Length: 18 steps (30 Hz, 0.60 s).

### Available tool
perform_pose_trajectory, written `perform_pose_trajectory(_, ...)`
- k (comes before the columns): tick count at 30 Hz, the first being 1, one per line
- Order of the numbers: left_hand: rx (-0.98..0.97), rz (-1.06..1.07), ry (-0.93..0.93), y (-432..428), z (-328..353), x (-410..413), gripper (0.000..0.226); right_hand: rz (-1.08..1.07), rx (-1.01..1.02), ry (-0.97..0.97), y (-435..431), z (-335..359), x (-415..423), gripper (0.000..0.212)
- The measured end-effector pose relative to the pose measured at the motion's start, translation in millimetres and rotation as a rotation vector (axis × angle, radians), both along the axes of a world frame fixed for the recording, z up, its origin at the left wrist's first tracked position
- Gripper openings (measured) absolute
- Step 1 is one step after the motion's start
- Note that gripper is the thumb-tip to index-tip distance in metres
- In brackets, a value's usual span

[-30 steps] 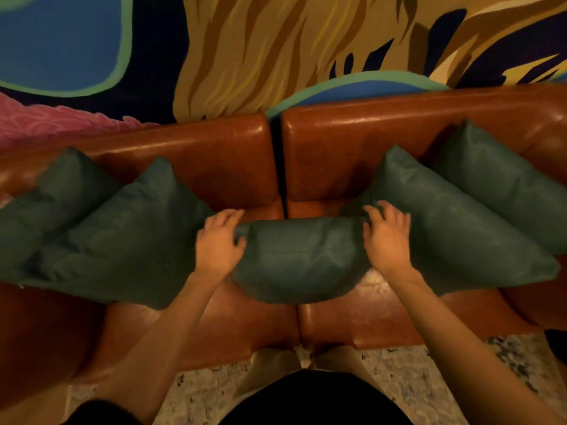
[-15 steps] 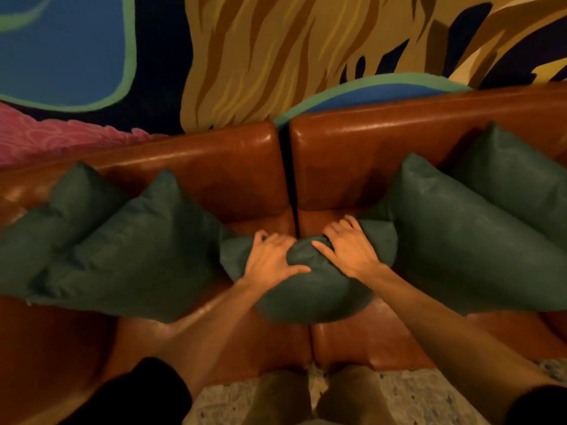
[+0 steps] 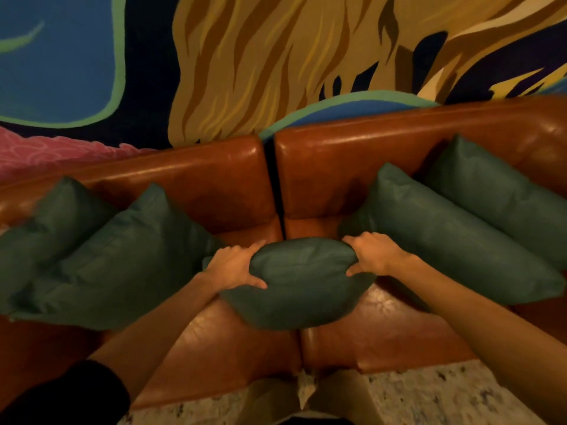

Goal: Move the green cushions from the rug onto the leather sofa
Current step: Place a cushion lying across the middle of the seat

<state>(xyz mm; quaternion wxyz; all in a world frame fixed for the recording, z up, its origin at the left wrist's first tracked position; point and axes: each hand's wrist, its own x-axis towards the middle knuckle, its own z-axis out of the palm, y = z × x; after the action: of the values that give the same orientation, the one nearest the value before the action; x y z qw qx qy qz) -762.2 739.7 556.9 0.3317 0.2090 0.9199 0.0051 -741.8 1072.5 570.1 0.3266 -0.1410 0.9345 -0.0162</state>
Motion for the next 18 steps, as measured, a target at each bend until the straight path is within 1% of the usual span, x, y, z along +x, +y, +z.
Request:
perform_pose_trajectory(2, 0.080, 0.012, 0.034, -0.5, 9.7, -18.0, 0.085, 0.010, -0.065, 0.038, -1.6, 6.4, -12.5, 0.059)
perform_pose_trajectory(3, 0.103, 0.001, 0.046, -0.3, 16.9, -29.8, 0.074, 0.012, -0.076, 0.034, -0.3, 12.6, -20.9, 0.055)
perform_pose_trajectory(4, 0.111, -0.014, 0.061, 0.3, 26.6, -44.7, 0.071, 0.014, -0.069, 0.039, 0.7, 20.5, -34.1, 0.054)
perform_pose_trajectory(6, 0.125, -0.026, 0.059, 3.3, 45.4, -76.3, 0.068, -0.008, -0.070, 0.070, 6.2, 34.5, -61.3, 0.060)
perform_pose_trajectory(8, 0.150, 0.039, -0.018, 3.3, 54.5, -111.4, 0.067, -0.029, -0.081, 0.053, 8.6, 41.9, -88.6, 0.066)
perform_pose_trajectory(10, 0.159, 0.083, -0.085, 2.1, 47.7, -139.5, 0.078, -0.041, -0.011, 0.036, 3.4, 37.8, -111.5, 0.075)
perform_pose_trajectory(11, 0.138, 0.092, -0.062, 1.6, 38.9, -149.2, 0.085, -0.046, 0.060, 0.071, -0.7, 32.3, -121.0, 0.077)
perform_pose_trajectory(13, 0.046, 0.125, 0.089, -3.2, 13.1, -157.3, 0.095, -0.123, 0.184, 0.184, -13.2, 18.8, -132.5, 0.073)
perform_pose_trajectory(14, 0.007, 0.165, 0.153, -4.7, 4.1, -156.8, 0.096, -0.181, 0.204, 0.219, -19.8, 14.4, -134.7, 0.073)
perform_pose_trajectory(15, 0.011, 0.222, 0.203, -5.9, -0.6, -155.0, 0.096, -0.214, 0.197, 0.256, -25.7, 13.1, -134.9, 0.076)
perform_pose_trajectory(16, 0.041, 0.267, 0.256, -6.5, -1.7, -151.0, 0.093, -0.221, 0.165, 0.310, -29.1, 12.7, -132.9, 0.076)
perform_pose_trajectory(17, 0.097, 0.280, 0.340, -7.3, -1.3, -144.4, 0.087, -0.206, 0.101, 0.395, -31.5, 12.3, -128.6, 0.072)
perform_pose_trajectory(18, 0.189, 0.276, 0.442, -7.8, -2.3, -136.6, 0.076, -0.187, 0.003, 0.488, -34.5, 10.2, -123.4, 0.063)
